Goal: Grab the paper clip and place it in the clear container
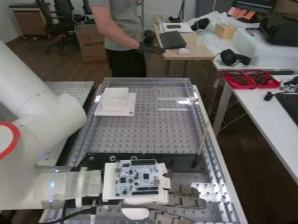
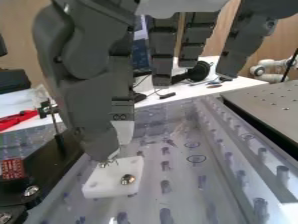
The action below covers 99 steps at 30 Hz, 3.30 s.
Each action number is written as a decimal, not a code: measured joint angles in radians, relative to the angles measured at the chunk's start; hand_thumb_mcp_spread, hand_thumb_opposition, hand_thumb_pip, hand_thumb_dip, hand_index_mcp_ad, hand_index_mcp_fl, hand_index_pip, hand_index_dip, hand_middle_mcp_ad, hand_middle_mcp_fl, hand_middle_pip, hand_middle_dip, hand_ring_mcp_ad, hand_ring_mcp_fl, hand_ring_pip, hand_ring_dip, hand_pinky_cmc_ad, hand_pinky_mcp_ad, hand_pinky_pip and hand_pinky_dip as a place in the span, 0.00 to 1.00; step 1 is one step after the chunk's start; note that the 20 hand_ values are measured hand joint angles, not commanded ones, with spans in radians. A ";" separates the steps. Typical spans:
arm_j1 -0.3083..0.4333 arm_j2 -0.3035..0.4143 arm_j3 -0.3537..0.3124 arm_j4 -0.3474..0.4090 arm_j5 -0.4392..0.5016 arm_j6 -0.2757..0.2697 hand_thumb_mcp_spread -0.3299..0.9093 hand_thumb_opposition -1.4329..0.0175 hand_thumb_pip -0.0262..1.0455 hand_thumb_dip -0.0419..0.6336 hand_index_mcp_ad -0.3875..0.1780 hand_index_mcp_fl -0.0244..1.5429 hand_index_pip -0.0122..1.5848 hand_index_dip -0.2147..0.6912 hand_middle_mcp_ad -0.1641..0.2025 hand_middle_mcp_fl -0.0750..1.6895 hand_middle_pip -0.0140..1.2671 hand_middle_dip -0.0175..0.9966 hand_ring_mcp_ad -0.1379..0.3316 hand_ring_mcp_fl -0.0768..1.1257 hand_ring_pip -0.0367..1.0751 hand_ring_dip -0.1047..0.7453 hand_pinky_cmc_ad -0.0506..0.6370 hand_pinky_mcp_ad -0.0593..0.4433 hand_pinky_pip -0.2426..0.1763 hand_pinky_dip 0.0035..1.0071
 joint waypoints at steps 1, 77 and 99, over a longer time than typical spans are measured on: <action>0.000 -0.001 0.003 -0.006 0.000 -0.007 0.74 0.36 0.49 0.41 0.34 0.42 0.86 0.33 0.65 0.20 0.11 0.20 0.48 0.12 0.12 0.22 0.58 0.64 0.67 0.19; -0.007 -0.020 0.043 -0.048 -0.070 -0.052 0.70 0.36 0.53 0.43 0.33 0.39 0.89 0.26 0.63 0.19 0.11 0.20 0.47 0.11 0.12 0.22 0.58 0.65 0.66 0.19; 0.039 0.220 -0.169 0.160 0.002 0.142 0.70 0.32 0.49 0.42 0.34 0.56 0.74 0.26 0.62 0.23 0.11 0.20 0.48 0.14 0.12 0.22 0.58 0.64 0.67 0.19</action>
